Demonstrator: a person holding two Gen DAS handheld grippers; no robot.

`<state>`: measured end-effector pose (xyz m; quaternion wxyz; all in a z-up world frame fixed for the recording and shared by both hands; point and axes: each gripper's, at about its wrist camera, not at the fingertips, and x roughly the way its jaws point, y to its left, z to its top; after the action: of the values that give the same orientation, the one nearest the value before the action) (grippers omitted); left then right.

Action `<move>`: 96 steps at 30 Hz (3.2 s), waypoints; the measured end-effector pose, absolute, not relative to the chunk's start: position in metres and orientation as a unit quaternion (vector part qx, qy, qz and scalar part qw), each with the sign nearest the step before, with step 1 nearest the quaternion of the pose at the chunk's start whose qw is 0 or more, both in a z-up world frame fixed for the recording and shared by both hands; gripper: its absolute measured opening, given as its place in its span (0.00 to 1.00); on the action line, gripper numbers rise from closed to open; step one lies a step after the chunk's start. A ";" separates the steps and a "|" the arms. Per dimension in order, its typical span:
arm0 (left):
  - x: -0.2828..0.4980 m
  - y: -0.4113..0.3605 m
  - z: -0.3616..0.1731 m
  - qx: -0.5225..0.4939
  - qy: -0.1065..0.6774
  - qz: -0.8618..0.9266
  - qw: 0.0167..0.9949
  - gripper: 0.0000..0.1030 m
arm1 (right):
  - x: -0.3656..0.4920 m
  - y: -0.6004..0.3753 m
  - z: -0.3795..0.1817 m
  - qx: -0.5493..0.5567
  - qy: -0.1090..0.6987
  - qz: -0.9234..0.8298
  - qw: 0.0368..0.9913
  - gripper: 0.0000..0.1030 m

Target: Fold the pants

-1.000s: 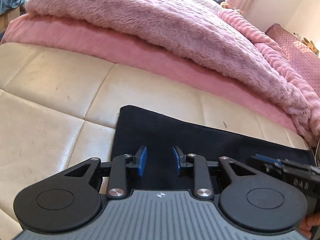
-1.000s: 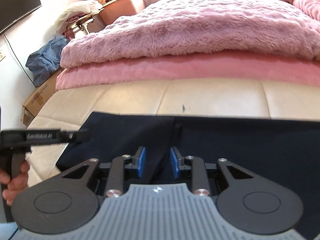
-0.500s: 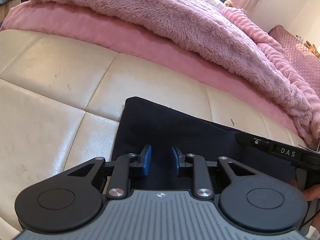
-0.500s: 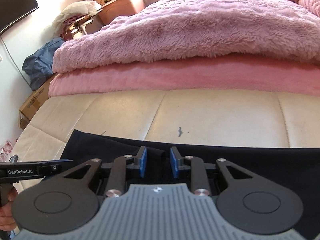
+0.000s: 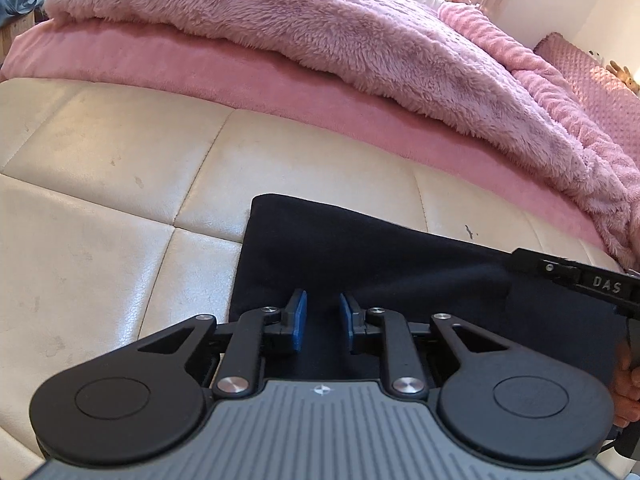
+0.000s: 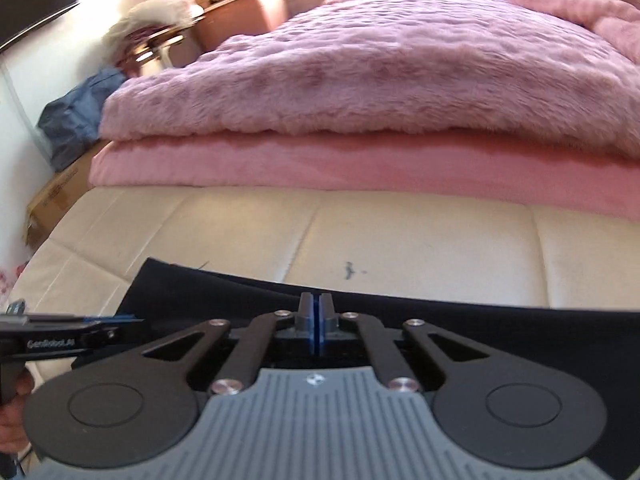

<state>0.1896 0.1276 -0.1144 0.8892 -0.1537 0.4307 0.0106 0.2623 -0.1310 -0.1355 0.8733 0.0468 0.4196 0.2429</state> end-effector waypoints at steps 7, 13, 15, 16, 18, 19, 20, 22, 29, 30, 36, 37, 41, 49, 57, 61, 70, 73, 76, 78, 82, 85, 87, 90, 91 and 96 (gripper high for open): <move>0.178 0.110 -0.103 -0.138 0.418 -0.031 0.897 0.24 | 0.231 -0.165 -0.121 0.093 0.423 0.243 0.868 0.04; 0.165 0.095 -0.103 -0.120 0.428 -0.062 0.894 0.24 | 0.194 -0.162 -0.132 0.086 0.450 0.267 0.848 0.11; 0.162 0.087 -0.100 -0.111 0.427 -0.078 0.894 0.24 | 0.187 -0.159 -0.137 0.082 0.455 0.273 0.844 0.11; 0.162 0.082 -0.099 -0.104 0.428 -0.089 0.894 0.24 | 0.184 -0.158 -0.137 0.075 0.452 0.277 0.845 0.11; 0.164 0.069 -0.096 -0.084 0.428 -0.111 0.893 0.24 | 0.181 -0.154 -0.137 0.053 0.442 0.282 0.849 0.11; 0.166 0.063 -0.096 -0.073 0.428 -0.121 0.892 0.24 | 0.181 -0.153 -0.138 0.046 0.440 0.285 0.850 0.11; 0.167 0.055 -0.095 -0.062 0.429 -0.132 0.891 0.24 | 0.183 -0.151 -0.140 0.040 0.442 0.289 0.848 0.11; 0.171 0.041 -0.096 -0.041 0.433 -0.153 0.887 0.26 | 0.184 -0.150 -0.143 0.025 0.445 0.295 0.845 0.07; 0.179 0.004 -0.106 0.031 0.446 -0.180 0.876 0.42 | 0.179 -0.160 -0.143 0.017 0.441 0.299 0.846 0.00; 0.181 0.000 -0.108 0.041 0.447 -0.178 0.875 0.43 | 0.178 -0.162 -0.142 0.018 0.440 0.297 0.847 0.00; 0.190 -0.013 -0.114 0.055 0.458 -0.164 0.872 0.30 | 0.178 -0.179 -0.144 0.033 0.442 0.295 0.847 0.00; 0.191 -0.012 -0.113 0.050 0.459 -0.161 0.873 0.21 | 0.178 -0.180 -0.144 0.035 0.441 0.294 0.847 0.00; 0.193 0.002 -0.108 0.003 0.465 -0.160 0.871 0.08 | 0.177 -0.181 -0.142 0.033 0.431 0.304 0.849 0.00; 0.190 0.028 -0.090 -0.064 0.453 -0.151 0.876 0.07 | 0.190 -0.163 -0.143 0.021 0.421 0.337 0.842 0.22; 0.185 0.028 -0.074 -0.058 0.438 -0.161 0.882 0.06 | 0.215 -0.153 -0.160 0.073 0.457 0.333 0.821 0.04; 0.185 0.026 -0.067 -0.051 0.436 -0.174 0.881 0.06 | 0.209 -0.159 -0.155 0.095 0.454 0.327 0.823 0.00; 0.195 -0.003 -0.083 0.004 0.475 -0.206 0.856 0.06 | 0.203 -0.166 -0.166 0.100 0.490 0.298 0.813 0.00; 0.199 -0.009 -0.094 -0.003 0.482 -0.206 0.852 0.06 | 0.205 -0.166 -0.167 0.109 0.493 0.295 0.811 0.00; 0.204 -0.006 -0.106 -0.029 0.494 -0.205 0.844 0.06 | 0.205 -0.166 -0.168 0.104 0.493 0.298 0.811 0.00; 0.208 0.000 -0.114 -0.048 0.509 -0.205 0.835 0.06 | 0.207 -0.166 -0.166 0.103 0.493 0.300 0.810 0.00; 0.214 0.016 -0.119 -0.126 0.519 -0.223 0.815 0.09 | 0.206 -0.172 -0.157 0.082 0.490 0.293 0.817 0.02; 0.215 0.012 -0.120 -0.118 0.527 -0.235 0.808 0.11 | 0.206 -0.184 -0.150 0.088 0.482 0.280 0.826 0.16; 0.212 0.010 -0.117 -0.109 0.527 -0.240 0.808 0.13 | 0.210 -0.189 -0.149 0.111 0.481 0.275 0.825 0.21; 0.203 0.017 -0.104 -0.102 0.504 -0.225 0.828 0.15 | 0.219 -0.189 -0.152 0.145 0.486 0.275 0.817 0.22; 0.201 0.022 -0.100 -0.102 0.497 -0.214 0.835 0.15 | 0.222 -0.188 -0.154 0.154 0.488 0.275 0.814 0.22; 0.196 0.049 -0.091 -0.061 0.477 -0.133 0.867 0.15 | 0.236 -0.183 -0.167 0.209 0.502 0.265 0.796 0.22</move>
<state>0.1961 0.0495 -0.0906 0.8668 -0.0615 0.4766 -0.1330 0.2357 -0.1832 -0.1665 0.7965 0.2086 0.5018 0.2651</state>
